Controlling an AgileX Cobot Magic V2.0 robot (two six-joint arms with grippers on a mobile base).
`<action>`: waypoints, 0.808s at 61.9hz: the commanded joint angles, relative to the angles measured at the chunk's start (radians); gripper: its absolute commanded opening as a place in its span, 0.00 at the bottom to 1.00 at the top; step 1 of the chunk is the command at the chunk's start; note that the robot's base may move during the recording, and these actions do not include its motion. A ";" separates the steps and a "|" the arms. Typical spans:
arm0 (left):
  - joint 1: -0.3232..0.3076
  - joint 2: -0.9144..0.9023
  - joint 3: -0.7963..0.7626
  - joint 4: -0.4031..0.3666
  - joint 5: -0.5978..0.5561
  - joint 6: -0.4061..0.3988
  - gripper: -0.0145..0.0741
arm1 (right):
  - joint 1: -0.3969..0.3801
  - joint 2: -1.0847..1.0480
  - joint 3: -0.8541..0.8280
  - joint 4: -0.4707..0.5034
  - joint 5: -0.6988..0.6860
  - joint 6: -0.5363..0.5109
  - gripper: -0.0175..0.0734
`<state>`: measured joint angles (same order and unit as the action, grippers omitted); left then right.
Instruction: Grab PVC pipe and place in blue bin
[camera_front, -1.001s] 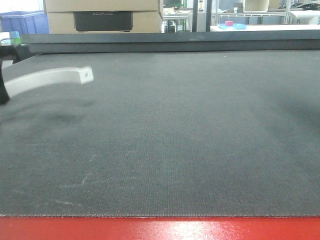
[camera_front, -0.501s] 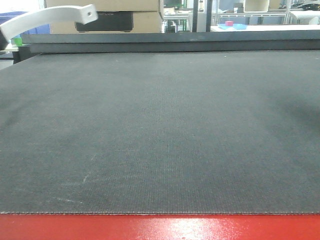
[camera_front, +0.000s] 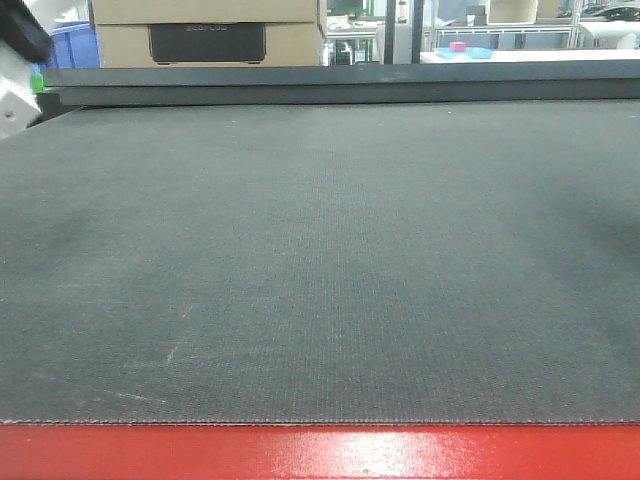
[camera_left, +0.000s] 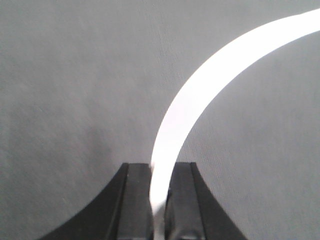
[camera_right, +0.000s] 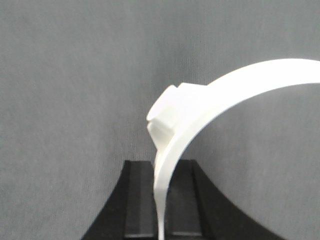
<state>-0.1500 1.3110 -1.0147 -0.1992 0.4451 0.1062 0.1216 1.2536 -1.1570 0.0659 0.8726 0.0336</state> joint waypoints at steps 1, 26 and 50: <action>-0.008 -0.072 0.052 -0.015 -0.104 0.000 0.04 | 0.002 -0.079 0.066 -0.016 -0.118 -0.026 0.01; -0.006 -0.379 0.128 -0.005 -0.170 0.000 0.04 | 0.002 -0.515 0.186 -0.020 -0.346 -0.026 0.01; -0.006 -0.548 0.126 0.054 -0.286 0.000 0.04 | 0.002 -0.638 0.186 -0.020 -0.661 -0.026 0.01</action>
<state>-0.1500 0.7940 -0.8861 -0.1453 0.2086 0.1062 0.1216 0.6208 -0.9738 0.0540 0.2651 0.0170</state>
